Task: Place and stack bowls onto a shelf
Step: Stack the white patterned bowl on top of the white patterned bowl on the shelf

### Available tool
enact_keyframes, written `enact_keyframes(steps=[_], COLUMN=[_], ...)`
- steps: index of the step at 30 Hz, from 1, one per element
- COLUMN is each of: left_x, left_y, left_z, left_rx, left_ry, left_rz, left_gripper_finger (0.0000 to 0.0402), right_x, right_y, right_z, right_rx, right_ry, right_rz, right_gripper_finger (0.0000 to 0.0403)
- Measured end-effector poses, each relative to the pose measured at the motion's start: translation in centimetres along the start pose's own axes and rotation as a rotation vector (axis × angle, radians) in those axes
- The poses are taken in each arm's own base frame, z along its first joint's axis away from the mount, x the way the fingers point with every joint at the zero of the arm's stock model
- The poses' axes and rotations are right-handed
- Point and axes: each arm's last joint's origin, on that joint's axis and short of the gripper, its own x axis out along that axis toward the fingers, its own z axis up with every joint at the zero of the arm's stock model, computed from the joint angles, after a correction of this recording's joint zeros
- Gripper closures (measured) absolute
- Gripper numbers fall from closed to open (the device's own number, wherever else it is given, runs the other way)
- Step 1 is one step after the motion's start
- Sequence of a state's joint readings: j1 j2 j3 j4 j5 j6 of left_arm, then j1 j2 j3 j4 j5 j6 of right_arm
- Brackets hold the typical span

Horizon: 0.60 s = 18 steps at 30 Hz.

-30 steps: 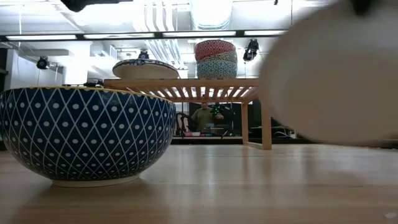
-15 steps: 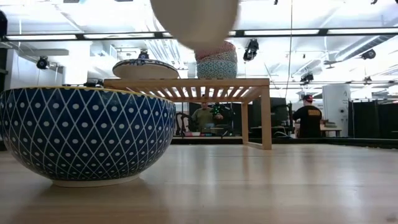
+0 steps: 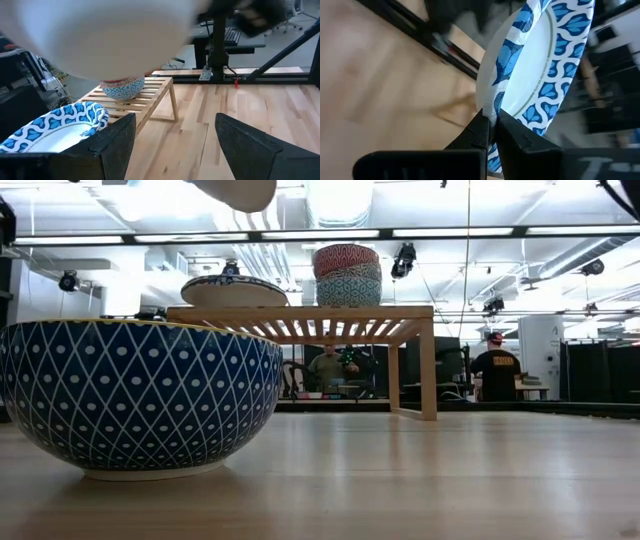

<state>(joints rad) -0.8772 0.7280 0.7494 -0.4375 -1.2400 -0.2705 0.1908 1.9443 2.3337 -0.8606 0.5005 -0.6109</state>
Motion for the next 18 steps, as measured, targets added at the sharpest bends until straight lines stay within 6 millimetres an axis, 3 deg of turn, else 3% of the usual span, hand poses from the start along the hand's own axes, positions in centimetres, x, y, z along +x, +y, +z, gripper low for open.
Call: enact_keyframes(steps=[10, 18], left_x=[-0.3, -0.4], left_y=[0.0, 0.0], left_z=[0.0, 0.1], left_rx=[-0.008, -0.008], left_ry=[-0.004, -0.006], left_rz=[-0.018, -0.028], left_gripper_finger=[0.0146, 0.0146], right_x=[4.9, 8.3], right_y=[-5.9, -6.4], right_z=[-5.7, -8.4], right_rx=[-0.044, -0.091], right_ry=[0.163, 0.207], right_rz=[-0.101, -0.068], right_gripper_finger=[0.039, 0.039])
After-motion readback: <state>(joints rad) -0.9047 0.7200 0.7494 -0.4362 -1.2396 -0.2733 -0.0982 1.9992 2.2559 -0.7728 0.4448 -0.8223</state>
